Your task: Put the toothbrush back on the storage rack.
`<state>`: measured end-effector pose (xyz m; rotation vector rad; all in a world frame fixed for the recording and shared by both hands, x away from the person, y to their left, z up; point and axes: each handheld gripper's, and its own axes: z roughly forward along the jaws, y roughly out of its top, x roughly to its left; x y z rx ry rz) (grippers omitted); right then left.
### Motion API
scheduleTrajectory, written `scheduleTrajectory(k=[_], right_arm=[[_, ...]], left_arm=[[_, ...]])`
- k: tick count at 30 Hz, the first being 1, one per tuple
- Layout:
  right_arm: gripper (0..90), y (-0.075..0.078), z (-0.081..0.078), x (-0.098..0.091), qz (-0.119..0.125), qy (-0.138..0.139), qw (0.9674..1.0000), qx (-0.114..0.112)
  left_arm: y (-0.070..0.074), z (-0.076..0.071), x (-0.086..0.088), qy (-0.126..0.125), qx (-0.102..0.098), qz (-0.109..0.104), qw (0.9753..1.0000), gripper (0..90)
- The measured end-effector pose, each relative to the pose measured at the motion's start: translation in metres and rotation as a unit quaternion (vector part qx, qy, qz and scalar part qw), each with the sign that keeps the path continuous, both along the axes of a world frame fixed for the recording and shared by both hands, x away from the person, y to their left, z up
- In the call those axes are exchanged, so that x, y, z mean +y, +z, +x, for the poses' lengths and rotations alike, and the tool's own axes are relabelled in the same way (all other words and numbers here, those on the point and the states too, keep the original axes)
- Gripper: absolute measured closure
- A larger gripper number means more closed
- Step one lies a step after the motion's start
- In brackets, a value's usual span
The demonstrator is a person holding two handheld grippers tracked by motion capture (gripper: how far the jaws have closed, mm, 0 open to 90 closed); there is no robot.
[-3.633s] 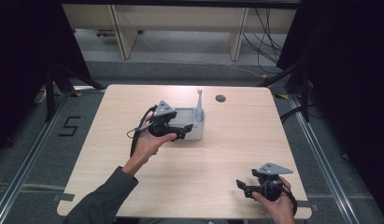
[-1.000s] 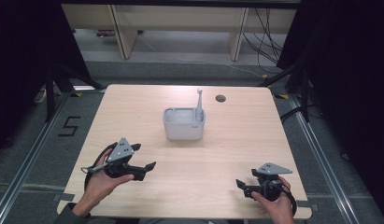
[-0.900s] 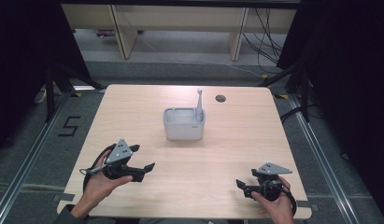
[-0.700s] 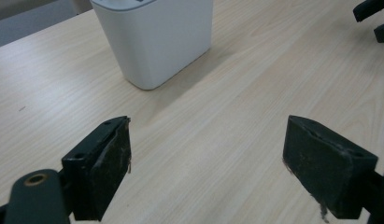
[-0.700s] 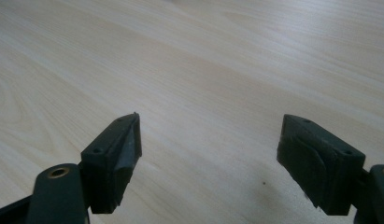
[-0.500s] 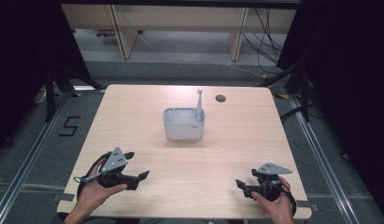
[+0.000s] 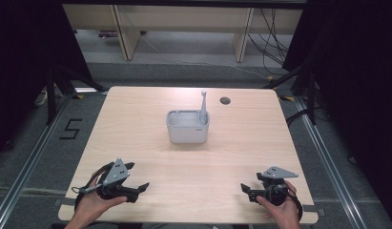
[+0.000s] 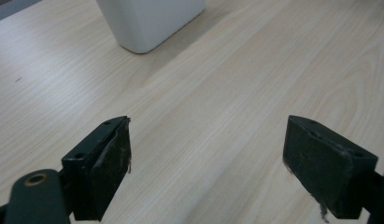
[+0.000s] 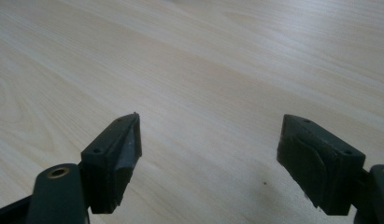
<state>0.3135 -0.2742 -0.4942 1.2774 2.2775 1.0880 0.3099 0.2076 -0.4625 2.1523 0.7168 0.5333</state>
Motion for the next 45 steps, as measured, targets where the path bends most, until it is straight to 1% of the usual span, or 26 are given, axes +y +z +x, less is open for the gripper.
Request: scheduleTrajectory(k=[1,2,3,4,5,7,8,9,10,11,12,13,15,17,18,21,22,23,24,25,27,29,32,34,40,45], right_arm=[[22.4,0.0,0.001,0.0,-0.001,0.005,1.0,-0.005],[22.4,0.0,0.001,0.0,-0.001,0.005,1.0,-0.005],[22.4,0.0,0.001,0.0,0.0,0.004,1.0,-0.002],[22.4,0.0,0.0,0.0,-0.002,-0.001,1.0,0.001],[22.4,0.0,0.001,-0.001,-0.002,0.006,1.0,-0.005],[22.4,-0.001,0.001,-0.001,-0.001,0.01,0.9999,-0.008],[22.4,0.0,0.001,-0.001,-0.001,0.006,1.0,-0.005],[22.4,0.0,0.0,0.0,0.0,0.001,1.0,0.001],[22.4,0.0,0.0,0.0,0.001,0.001,1.0,-0.001],[22.4,0.0,0.0,0.0,0.0,0.001,1.0,-0.001],[22.4,0.0,0.0,0.0,0.0,0.001,1.0,-0.001],[22.4,0.0,0.0,0.0,0.0,0.001,1.0,-0.001],[22.4,0.0,-0.001,0.0,0.0,0.0,1.0,0.0],[22.4,0.0,-0.001,0.0,0.0,0.001,1.0,0.0],[22.4,0.0,-0.001,0.0,0.001,0.001,1.0,0.0],[22.4,0.0,-0.001,0.0,0.0,0.0,1.0,0.0],[22.4,0.0,-0.001,0.0,0.0,0.0,1.0,0.0],[22.4,0.0,-0.001,0.0,0.0,0.0,1.0,0.0],[22.4,0.0,0.0,0.0,-0.001,0.002,1.0,-0.001],[22.4,0.0,0.0,0.0,-0.001,0.002,1.0,-0.001],[22.4,0.0,-0.001,0.001,-0.001,0.001,1.0,0.0],[22.4,0.0,-0.001,0.001,-0.002,0.001,1.0,0.001],[22.4,0.001,-0.001,0.0,0.0,0.003,1.0,-0.002],[22.4,0.001,0.0,0.0,-0.002,0.006,1.0,-0.004],[22.4,0.001,-0.001,0.0,0.0,0.003,1.0,-0.003],[22.4,0.001,-0.001,0.0,0.0,0.003,1.0,-0.003]], left_arm=[[-0.002,-0.001,-0.001,0.002,0.0,-0.01,0.9999,15.1],[-0.002,-0.001,-0.001,0.002,0.0,-0.01,0.9999,15.1],[-0.003,-0.002,0.0,-0.003,0.001,0.002,1.0,15.1],[-0.005,-0.004,-0.001,-0.003,0.003,-0.001,1.0,15.1],[-0.006,-0.005,0.0,-0.008,0.005,0.012,0.9999,15.1],[-0.008,-0.006,0.0,-0.007,0.003,0.011,0.9999,15.1],[-0.008,-0.006,0.001,-0.014,0.005,0.025,0.9996,15.1],[-0.012,-0.008,0.0,-0.013,0.007,0.02,0.9997,15.1],[-0.012,-0.009,0.001,-0.017,0.012,0.031,0.9993,15.2],[-0.012,-0.009,0.001,-0.017,0.012,0.031,0.9993,15.1],[-0.014,-0.011,0.001,-0.018,0.017,0.041,0.9988,15.1],[-0.016,-0.011,0.001,-0.019,0.015,0.034,0.9991,15.2],[-0.02,-0.014,0.001,-0.019,0.019,0.042,0.9988,15.2],[-0.021,-0.015,0.002,-0.017,0.022,0.042,0.9987,15.3],[-0.021,-0.015,0.003,-0.016,0.023,0.05,0.9983,15.3],[-0.023,-0.016,0.004,-0.018,0.022,0.049,0.9984,15.2],[-0.024,-0.018,0.005,-0.012,0.021,0.056,0.9982,15.2],[-0.024,-0.018,0.005,-0.012,0.021,0.056,0.9982,15.2],[-0.026,-0.019,0.006,-0.012,0.02,0.066,0.9975,15.2],[-0.026,-0.019,0.006,-0.012,0.02,0.066,0.9975,15.3],[-0.028,-0.021,0.008,-0.011,0.022,0.075,0.9969,15.3],[-0.03,-0.022,0.008,-0.008,0.02,0.072,0.9971,15.3],[-0.032,-0.023,0.011,-0.004,0.02,0.082,0.9965,15.4],[-0.033,-0.024,0.013,-0.002,0.025,0.084,0.9962,15.4],[-0.034,-0.024,0.018,0.006,0.023,0.082,0.9964,15.3],[-0.036,-0.024,0.017,0.002,0.029,0.081,0.9963,15.4]])
